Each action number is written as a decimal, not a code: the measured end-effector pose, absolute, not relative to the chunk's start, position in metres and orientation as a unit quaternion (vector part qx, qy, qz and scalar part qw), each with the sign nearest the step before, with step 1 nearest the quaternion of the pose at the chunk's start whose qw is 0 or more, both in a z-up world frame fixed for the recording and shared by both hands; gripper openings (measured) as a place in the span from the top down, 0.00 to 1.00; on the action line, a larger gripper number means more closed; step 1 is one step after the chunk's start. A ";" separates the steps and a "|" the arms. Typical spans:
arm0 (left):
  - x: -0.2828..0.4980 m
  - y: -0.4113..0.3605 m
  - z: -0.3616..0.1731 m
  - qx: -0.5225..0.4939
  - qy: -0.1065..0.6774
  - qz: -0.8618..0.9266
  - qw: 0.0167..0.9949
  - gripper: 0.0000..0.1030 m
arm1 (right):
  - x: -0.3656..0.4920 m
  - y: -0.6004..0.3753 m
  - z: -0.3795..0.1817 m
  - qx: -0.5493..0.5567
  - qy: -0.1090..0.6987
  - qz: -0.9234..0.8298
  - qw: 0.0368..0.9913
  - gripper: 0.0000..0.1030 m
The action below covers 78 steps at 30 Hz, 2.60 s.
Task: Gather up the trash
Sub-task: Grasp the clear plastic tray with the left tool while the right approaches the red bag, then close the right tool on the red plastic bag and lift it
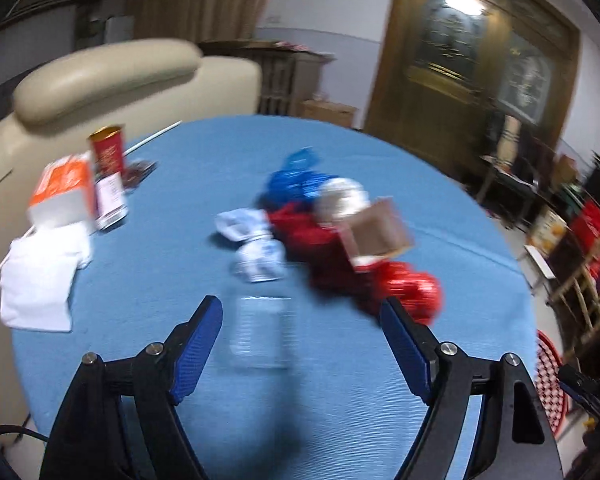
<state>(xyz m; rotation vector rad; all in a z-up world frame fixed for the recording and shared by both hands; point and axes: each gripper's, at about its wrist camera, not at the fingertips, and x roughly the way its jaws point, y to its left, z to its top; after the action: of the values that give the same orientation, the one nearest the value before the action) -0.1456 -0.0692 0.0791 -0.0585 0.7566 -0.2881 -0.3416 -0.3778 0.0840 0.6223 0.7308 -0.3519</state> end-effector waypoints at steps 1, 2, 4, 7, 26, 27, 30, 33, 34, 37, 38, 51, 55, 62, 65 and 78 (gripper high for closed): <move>-0.141 -0.064 0.074 -0.035 0.373 -0.132 0.918 0.21 | -0.338 -0.372 0.084 0.292 0.354 -0.162 0.874 0.36; -0.136 -0.063 0.072 -0.036 0.380 -0.128 0.915 0.21 | -0.333 -0.366 0.084 0.285 0.359 -0.154 0.875 0.36; -0.129 -0.061 0.066 -0.039 0.391 -0.125 0.911 0.21 | -0.327 -0.356 0.085 0.275 0.367 -0.141 0.877 0.36; -0.126 -0.055 0.057 -0.040 0.395 -0.118 0.910 0.21 | -0.320 -0.344 0.086 0.265 0.374 -0.126 0.880 0.36; -0.115 -0.065 0.037 0.009 0.421 -0.119 0.899 0.35 | -0.262 -0.296 0.101 0.185 0.401 -0.052 0.896 0.36; -0.114 -0.064 0.035 0.008 0.427 -0.121 0.896 0.45 | -0.255 -0.290 0.103 0.173 0.401 -0.044 0.898 0.34; -0.112 -0.060 0.033 0.004 0.431 -0.123 0.894 0.45 | -0.233 -0.275 0.107 0.143 0.406 -0.019 0.902 0.32; -0.112 -0.057 0.034 -0.001 0.431 -0.128 0.893 0.45 | -0.207 -0.261 0.108 0.113 0.412 -0.003 0.904 0.31; -0.113 -0.055 0.034 -0.002 0.431 -0.129 0.893 0.45 | -0.202 -0.257 0.108 0.106 0.415 0.000 0.904 0.31; -0.115 -0.051 0.037 -0.002 0.427 -0.129 0.895 0.45 | -0.178 -0.242 0.104 0.077 0.425 0.021 0.901 0.31; -0.115 -0.049 0.037 -0.003 0.426 -0.127 0.896 0.45 | -0.172 -0.238 0.103 0.068 0.428 0.028 0.901 0.31; -0.115 -0.033 0.034 -0.004 0.434 -0.109 0.894 0.45 | -0.113 -0.215 0.067 0.028 0.459 0.044 0.887 0.32; -0.116 -0.033 0.034 -0.003 0.435 -0.108 0.894 0.45 | -0.115 -0.221 0.070 0.056 0.457 0.055 0.886 0.43; -0.117 -0.031 0.034 -0.004 0.437 -0.106 0.893 0.45 | -0.130 -0.229 0.073 0.090 0.454 0.061 0.885 0.43; -0.119 -0.032 0.034 -0.002 0.435 -0.106 0.894 0.45 | -0.140 -0.231 0.076 0.101 0.450 0.063 0.885 0.43; -0.130 -0.041 0.041 0.013 0.427 -0.113 0.897 0.45 | -0.194 -0.253 0.086 0.181 0.421 0.045 0.887 0.43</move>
<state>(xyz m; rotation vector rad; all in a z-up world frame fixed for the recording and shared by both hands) -0.1302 -0.0410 0.0411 0.0277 0.8850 -0.2348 -0.1936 -0.2532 0.0857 0.3770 0.8759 0.0927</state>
